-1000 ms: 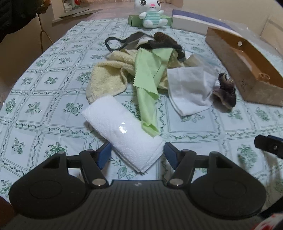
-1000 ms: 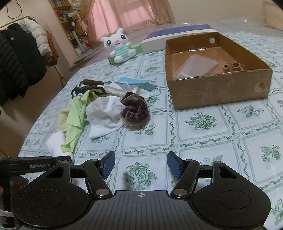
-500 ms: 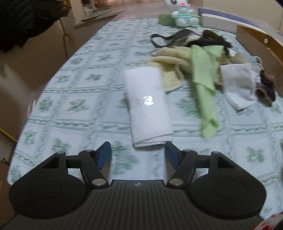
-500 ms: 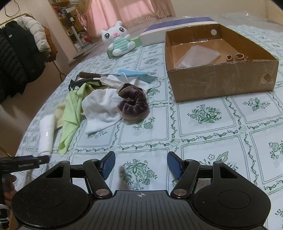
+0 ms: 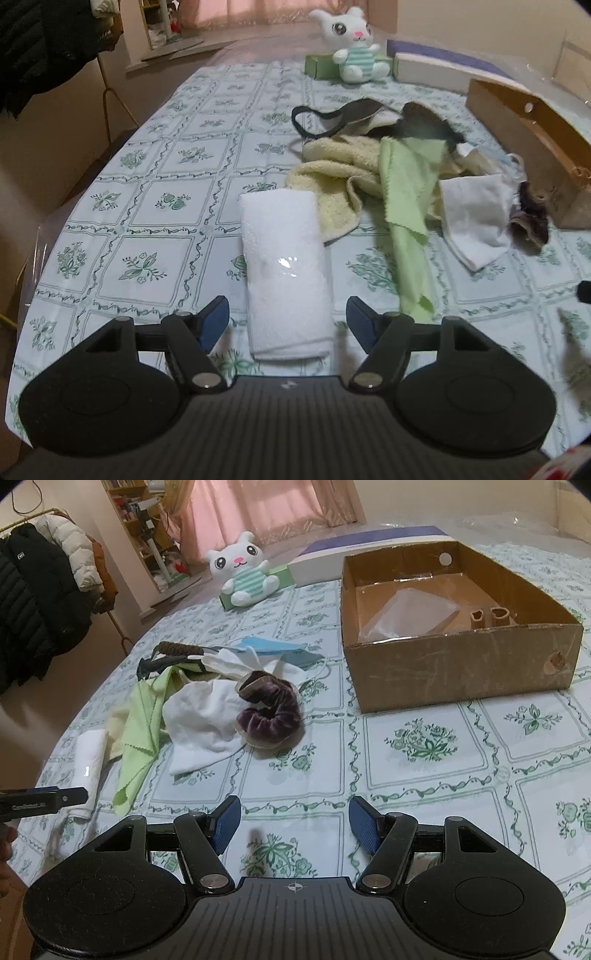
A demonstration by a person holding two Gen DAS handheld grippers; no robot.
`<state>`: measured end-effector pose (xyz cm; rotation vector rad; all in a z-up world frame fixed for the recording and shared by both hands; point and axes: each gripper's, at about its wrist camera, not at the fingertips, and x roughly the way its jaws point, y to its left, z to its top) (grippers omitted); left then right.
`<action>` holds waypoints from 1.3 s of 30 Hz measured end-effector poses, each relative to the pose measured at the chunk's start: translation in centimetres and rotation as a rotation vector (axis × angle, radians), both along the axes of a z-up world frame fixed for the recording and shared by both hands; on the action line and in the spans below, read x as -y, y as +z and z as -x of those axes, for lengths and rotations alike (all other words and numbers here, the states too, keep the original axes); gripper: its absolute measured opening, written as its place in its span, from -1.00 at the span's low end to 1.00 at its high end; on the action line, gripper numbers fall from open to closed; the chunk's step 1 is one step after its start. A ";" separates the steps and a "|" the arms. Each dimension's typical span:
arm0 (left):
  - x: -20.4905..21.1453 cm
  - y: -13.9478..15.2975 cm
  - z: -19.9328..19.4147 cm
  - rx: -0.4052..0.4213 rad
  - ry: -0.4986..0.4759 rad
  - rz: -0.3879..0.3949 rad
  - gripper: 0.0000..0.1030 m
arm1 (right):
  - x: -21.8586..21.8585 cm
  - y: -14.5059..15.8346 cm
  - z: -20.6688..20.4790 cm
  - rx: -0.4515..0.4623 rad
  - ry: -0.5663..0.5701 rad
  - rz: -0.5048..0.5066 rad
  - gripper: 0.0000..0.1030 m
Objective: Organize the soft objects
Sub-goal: 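Grasp the rolled white towel with the left tool while the right tool grasps the dark velvet scrunchie, then carry the towel with the left tool while the right tool carries the scrunchie to the cardboard box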
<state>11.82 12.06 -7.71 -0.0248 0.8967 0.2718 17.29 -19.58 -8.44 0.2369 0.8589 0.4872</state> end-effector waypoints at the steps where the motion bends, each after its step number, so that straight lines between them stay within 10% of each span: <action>1: -0.2 -0.3 -0.4 -0.007 0.001 0.004 0.32 | 0.0 0.1 -0.1 0.004 0.000 0.002 0.26; 9: -2.3 -1.6 -2.3 -0.001 0.019 0.050 0.27 | -0.6 0.5 -1.4 0.056 0.022 0.008 0.26; 15: -2.1 -1.1 -2.4 0.027 0.007 0.028 -0.19 | -1.7 0.9 -3.1 0.103 0.049 0.012 0.26; 27: -1.8 -0.1 -2.0 0.044 0.009 0.002 -0.22 | -4.8 1.0 -6.6 0.191 0.103 0.036 0.24; 33: -1.6 0.5 -2.0 0.052 0.007 0.001 -0.22 | -6.4 0.7 -6.8 0.247 0.156 0.130 -0.65; 39: -0.5 1.3 -1.7 0.066 -0.026 -0.002 -0.22 | -4.9 1.5 -5.4 0.276 0.154 0.103 -0.89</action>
